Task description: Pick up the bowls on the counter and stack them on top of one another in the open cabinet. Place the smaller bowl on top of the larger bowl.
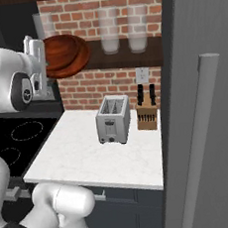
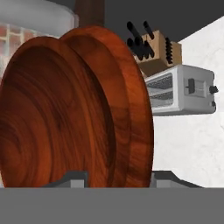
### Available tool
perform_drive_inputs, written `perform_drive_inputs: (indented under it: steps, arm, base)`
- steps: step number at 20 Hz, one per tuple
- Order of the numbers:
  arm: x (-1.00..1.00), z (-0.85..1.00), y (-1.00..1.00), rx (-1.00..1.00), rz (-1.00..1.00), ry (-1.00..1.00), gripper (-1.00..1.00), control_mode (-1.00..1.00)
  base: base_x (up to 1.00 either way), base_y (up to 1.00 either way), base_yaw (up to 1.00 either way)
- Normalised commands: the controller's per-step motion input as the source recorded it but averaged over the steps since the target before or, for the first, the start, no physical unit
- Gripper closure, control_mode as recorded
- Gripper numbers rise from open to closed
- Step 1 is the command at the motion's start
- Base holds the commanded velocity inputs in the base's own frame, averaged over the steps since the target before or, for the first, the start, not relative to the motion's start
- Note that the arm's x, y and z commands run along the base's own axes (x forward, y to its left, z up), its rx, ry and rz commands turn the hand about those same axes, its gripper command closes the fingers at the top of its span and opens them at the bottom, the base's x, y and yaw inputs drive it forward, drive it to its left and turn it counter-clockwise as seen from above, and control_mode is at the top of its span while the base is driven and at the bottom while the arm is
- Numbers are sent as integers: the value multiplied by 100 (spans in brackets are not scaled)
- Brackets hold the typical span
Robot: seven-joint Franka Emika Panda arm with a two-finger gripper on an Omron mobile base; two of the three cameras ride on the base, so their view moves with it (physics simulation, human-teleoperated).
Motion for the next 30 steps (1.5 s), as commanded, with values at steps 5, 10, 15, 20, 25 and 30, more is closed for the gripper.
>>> perform_drive_inputs:
  steps: [5, 10, 15, 20, 25, 30]
  arm:
    - [73, 0, 0, 0, 0, 15, 100, -100]
    - [70, 0, 0, -1, 0, 11, 100, -100]
    - [55, 0, 0, 0, 0, 4, 100, -100]
    - [20, 0, 0, 0, 1, 0, 100, -100]
    - [10, 10, 7, 0, 2, 0, 100, -100]
    - [48, 16, 0, 0, 0, 1, 100, -100]
  base:
    - [0, 0, 0]
    - [0, 0, 0]
    - [0, 0, 0]
    - [0, 0, 0]
    - [0, 0, 0]
    - [0, 0, 0]
